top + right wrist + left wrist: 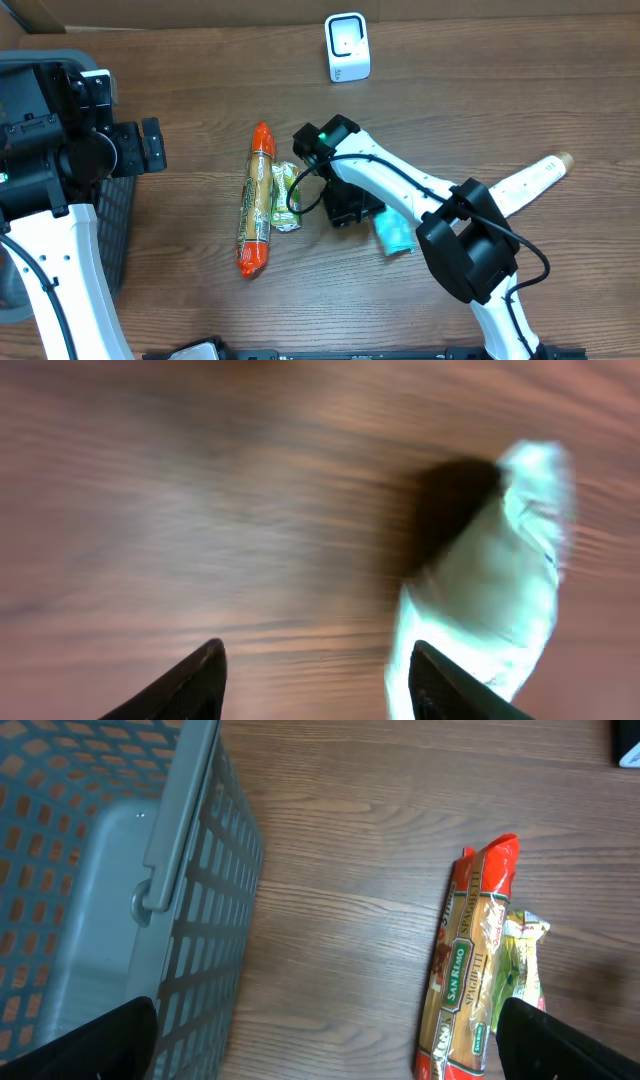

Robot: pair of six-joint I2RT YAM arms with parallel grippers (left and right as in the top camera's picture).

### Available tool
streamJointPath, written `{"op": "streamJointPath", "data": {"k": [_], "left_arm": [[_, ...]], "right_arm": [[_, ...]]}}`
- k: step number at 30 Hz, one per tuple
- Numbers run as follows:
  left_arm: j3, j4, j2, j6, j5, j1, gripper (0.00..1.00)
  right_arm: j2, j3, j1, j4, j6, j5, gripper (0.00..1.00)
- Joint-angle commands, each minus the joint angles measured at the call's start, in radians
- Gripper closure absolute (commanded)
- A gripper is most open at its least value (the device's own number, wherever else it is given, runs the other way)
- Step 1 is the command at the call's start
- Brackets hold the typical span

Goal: Scan the item barcode

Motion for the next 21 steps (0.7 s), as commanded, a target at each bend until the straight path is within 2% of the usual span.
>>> {"op": "streamJointPath", "data": {"k": [1, 8, 17, 21], "left_arm": [[0.008, 0.001, 0.000, 0.016, -0.005, -0.002, 0.00], [0.008, 0.001, 0.000, 0.016, -0.005, -0.002, 0.00], [0.008, 0.001, 0.000, 0.016, -0.005, -0.002, 0.00], [0.008, 0.001, 0.000, 0.016, -0.005, -0.002, 0.00]], "right_arm": [[0.003, 0.021, 0.020, 0.018, -0.084, -0.155, 0.41], [-0.004, 0.035, -0.040, 0.014, -0.084, -0.151, 0.41], [-0.047, 0.103, -0.228, -0.092, -0.090, -0.128, 0.44], [-0.047, 0.041, -0.255, -0.097, -0.095, -0.159, 0.51]]}}
